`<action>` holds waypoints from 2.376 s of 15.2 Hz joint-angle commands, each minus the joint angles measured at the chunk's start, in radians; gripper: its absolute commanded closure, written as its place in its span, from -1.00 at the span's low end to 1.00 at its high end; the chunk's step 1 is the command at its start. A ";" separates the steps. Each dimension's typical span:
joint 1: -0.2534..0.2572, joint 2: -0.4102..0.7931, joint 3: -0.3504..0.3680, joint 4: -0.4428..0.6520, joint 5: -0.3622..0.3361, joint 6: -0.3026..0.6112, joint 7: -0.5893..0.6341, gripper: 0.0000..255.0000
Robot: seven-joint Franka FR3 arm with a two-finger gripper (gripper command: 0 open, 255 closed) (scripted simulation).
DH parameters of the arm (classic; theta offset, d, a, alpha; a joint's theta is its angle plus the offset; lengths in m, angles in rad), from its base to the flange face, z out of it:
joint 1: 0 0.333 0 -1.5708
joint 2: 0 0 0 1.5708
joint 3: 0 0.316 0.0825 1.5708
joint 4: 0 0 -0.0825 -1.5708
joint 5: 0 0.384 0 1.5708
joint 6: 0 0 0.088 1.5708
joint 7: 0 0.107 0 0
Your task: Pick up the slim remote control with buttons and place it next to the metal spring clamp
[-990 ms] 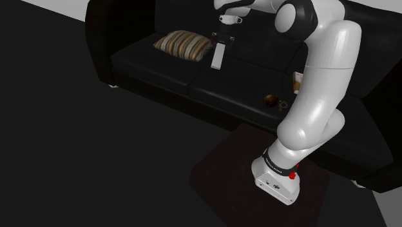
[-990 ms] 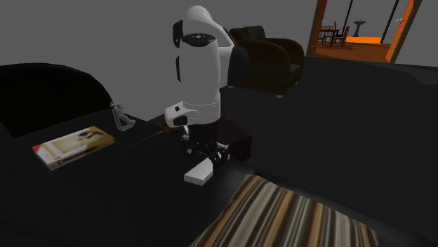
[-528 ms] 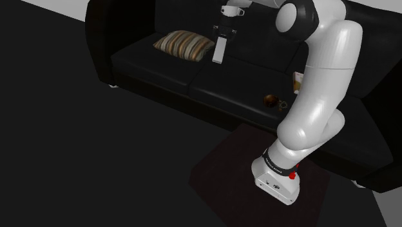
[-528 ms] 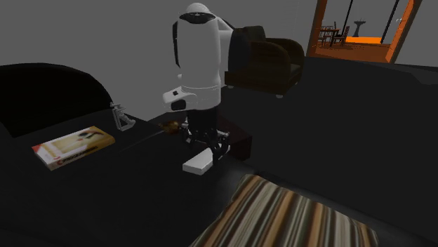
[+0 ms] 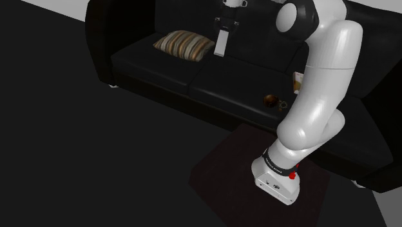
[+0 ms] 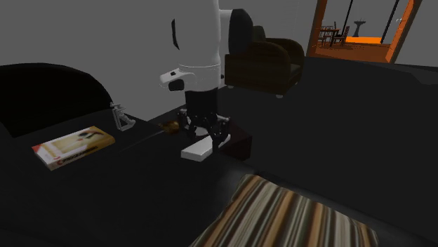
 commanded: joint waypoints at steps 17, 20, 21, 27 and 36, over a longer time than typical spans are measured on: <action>-0.045 -0.377 -0.048 -0.409 -0.051 0.035 -0.098 1.00; -0.063 -0.474 -0.066 -0.523 -0.071 0.053 -0.129 1.00; -0.070 -0.506 -0.072 -0.558 -0.078 0.057 -0.140 1.00; -0.115 -0.683 -0.116 -0.737 -0.128 0.065 -0.210 1.00; -0.204 -0.916 -0.198 -0.924 -0.223 0.032 -0.336 1.00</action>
